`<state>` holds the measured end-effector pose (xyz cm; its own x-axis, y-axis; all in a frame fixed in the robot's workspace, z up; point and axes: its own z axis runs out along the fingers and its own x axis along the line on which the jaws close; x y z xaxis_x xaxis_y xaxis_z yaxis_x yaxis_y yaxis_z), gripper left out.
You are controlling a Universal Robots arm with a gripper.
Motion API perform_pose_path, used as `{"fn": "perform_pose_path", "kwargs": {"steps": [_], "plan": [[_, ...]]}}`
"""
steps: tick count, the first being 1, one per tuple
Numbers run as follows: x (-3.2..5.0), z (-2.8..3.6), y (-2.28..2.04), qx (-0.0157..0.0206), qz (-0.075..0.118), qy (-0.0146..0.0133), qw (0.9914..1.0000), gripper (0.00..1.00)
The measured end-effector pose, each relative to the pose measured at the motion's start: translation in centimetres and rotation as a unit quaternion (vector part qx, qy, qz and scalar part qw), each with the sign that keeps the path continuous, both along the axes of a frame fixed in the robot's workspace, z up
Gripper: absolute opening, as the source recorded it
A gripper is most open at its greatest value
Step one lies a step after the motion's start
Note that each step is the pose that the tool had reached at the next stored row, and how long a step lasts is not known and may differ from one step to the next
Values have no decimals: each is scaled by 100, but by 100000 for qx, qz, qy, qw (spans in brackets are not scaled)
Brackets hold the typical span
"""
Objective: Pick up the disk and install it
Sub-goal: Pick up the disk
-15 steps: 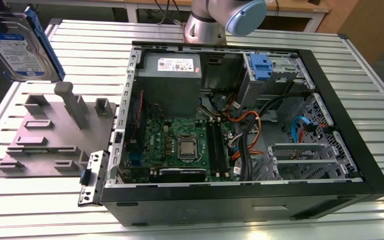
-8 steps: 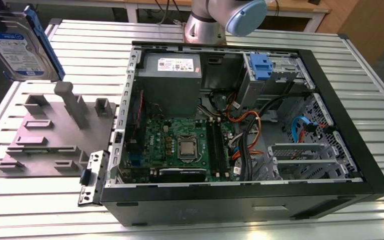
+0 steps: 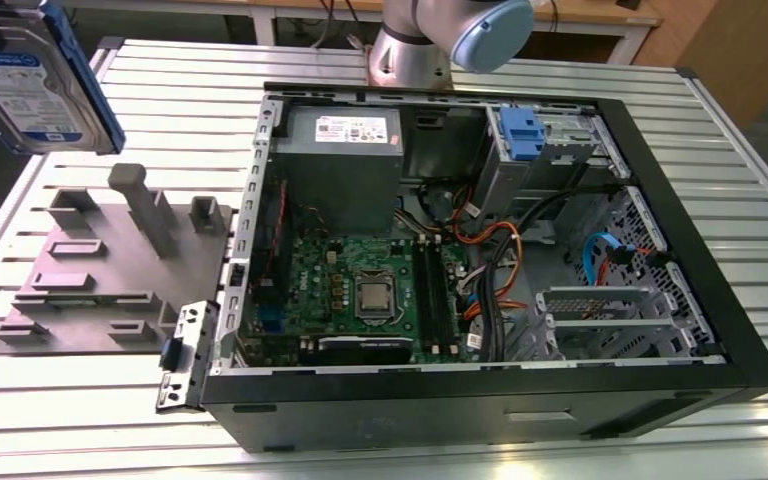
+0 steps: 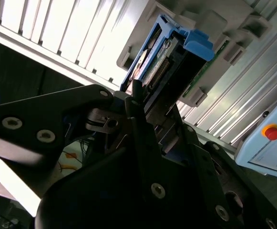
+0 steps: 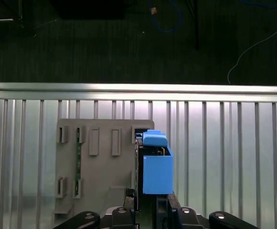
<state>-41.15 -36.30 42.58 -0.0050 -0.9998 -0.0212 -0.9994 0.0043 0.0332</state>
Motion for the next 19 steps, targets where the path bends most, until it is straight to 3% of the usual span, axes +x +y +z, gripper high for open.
{"fn": "perform_pose_path", "kwargs": {"steps": [15,19], "plan": [[0,25,0,0,1,0,100000,35],[1,72,0,-5,-1,11,100000,35]]}}
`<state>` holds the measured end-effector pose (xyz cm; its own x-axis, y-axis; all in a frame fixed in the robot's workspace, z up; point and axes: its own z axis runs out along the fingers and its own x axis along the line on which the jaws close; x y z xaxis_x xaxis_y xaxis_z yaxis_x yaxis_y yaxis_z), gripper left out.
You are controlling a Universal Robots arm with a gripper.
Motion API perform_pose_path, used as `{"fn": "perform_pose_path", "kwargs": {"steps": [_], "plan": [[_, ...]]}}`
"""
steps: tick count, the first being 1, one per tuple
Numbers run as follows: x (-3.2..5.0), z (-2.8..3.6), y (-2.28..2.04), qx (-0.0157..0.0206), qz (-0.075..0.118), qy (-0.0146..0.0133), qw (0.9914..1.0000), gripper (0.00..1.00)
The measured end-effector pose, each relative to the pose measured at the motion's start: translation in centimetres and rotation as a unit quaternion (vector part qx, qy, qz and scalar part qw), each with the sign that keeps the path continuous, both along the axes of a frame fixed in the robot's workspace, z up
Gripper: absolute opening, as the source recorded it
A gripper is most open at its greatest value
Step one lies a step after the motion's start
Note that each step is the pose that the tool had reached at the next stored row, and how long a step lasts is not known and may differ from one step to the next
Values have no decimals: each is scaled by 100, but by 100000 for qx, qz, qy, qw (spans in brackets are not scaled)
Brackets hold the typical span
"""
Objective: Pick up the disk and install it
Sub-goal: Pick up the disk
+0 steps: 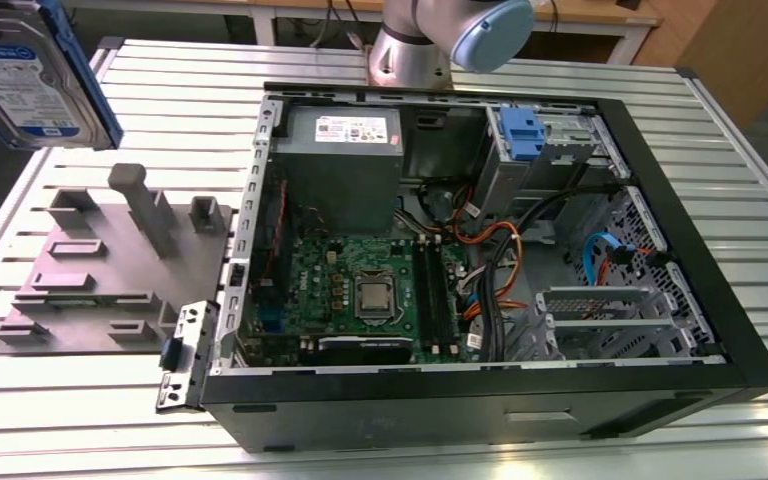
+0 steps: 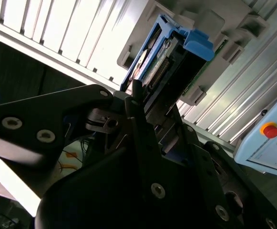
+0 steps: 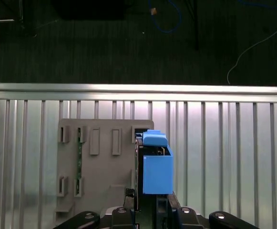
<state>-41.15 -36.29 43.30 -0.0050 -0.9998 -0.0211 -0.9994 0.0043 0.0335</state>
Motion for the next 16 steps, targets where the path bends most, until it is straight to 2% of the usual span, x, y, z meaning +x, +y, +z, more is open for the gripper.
{"fn": "perform_pose_path", "kwargs": {"steps": [10,16], "plan": [[-1,250,0,5,0,-12,100000,35],[0,284,0,25,2,-12,100000,35]]}}
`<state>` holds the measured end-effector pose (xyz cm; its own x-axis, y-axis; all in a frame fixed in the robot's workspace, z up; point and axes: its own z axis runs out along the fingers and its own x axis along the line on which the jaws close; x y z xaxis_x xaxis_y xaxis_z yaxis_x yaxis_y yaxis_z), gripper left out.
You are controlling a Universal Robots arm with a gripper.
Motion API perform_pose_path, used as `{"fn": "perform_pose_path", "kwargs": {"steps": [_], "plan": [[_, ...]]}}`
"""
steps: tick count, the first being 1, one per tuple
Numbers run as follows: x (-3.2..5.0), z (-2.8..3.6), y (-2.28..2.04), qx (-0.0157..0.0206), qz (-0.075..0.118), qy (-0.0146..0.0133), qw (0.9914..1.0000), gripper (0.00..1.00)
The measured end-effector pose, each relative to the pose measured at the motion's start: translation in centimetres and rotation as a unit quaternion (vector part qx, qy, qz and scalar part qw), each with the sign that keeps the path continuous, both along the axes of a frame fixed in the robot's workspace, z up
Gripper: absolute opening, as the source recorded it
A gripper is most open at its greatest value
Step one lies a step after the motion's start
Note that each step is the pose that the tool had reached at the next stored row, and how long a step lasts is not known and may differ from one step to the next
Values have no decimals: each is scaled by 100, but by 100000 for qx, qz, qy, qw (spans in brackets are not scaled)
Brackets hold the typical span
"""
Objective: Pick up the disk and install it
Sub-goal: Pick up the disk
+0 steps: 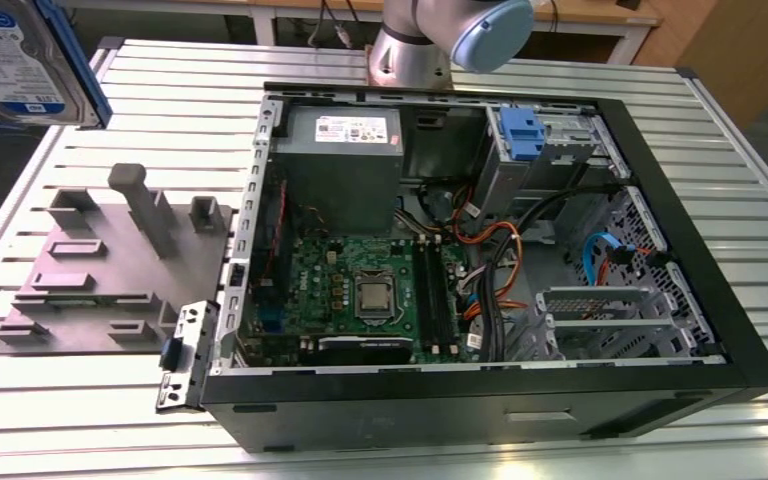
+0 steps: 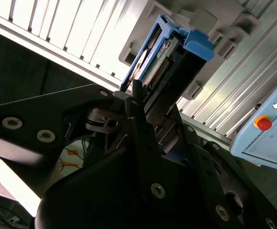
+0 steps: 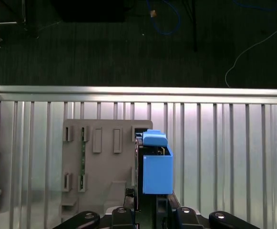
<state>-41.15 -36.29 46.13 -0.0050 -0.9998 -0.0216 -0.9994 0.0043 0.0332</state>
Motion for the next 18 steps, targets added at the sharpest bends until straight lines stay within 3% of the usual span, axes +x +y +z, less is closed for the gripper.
{"fn": "perform_pose_path", "kwargs": {"steps": [18], "plan": [[0,84,0,0,-2,2,100000,35]]}}
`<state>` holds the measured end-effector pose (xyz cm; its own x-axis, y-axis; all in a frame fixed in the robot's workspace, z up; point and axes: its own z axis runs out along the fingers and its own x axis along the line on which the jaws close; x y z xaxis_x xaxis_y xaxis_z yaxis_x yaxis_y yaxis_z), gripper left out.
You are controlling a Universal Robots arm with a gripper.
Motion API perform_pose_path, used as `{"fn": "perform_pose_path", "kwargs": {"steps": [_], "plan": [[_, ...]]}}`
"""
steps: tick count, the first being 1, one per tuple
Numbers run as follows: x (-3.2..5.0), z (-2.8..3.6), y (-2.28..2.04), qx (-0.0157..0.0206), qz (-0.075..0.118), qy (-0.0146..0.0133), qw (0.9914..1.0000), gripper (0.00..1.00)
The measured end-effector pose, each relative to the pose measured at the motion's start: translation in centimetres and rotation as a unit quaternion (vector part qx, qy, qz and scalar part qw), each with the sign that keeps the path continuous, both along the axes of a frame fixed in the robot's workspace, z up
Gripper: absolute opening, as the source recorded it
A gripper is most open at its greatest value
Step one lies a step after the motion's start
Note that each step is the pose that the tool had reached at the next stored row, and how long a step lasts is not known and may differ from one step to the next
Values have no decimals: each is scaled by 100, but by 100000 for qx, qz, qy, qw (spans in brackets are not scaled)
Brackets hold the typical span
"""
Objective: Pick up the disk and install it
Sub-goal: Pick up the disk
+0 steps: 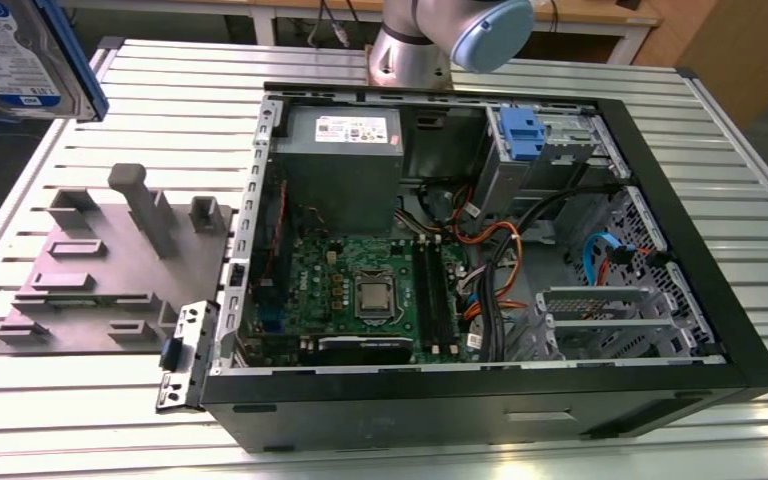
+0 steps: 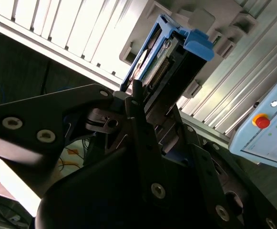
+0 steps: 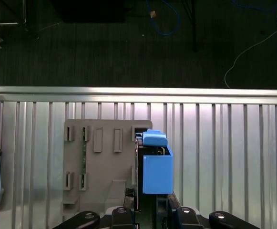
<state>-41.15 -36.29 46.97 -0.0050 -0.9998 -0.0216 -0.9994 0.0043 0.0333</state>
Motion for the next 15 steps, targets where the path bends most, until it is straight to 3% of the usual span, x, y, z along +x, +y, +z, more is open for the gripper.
{"fn": "perform_pose_path", "kwargs": {"steps": [8,15], "plan": [[0,29,0,-1,0,-1,100000,35],[0,115,0,-1,1,-1,100000,35]]}}
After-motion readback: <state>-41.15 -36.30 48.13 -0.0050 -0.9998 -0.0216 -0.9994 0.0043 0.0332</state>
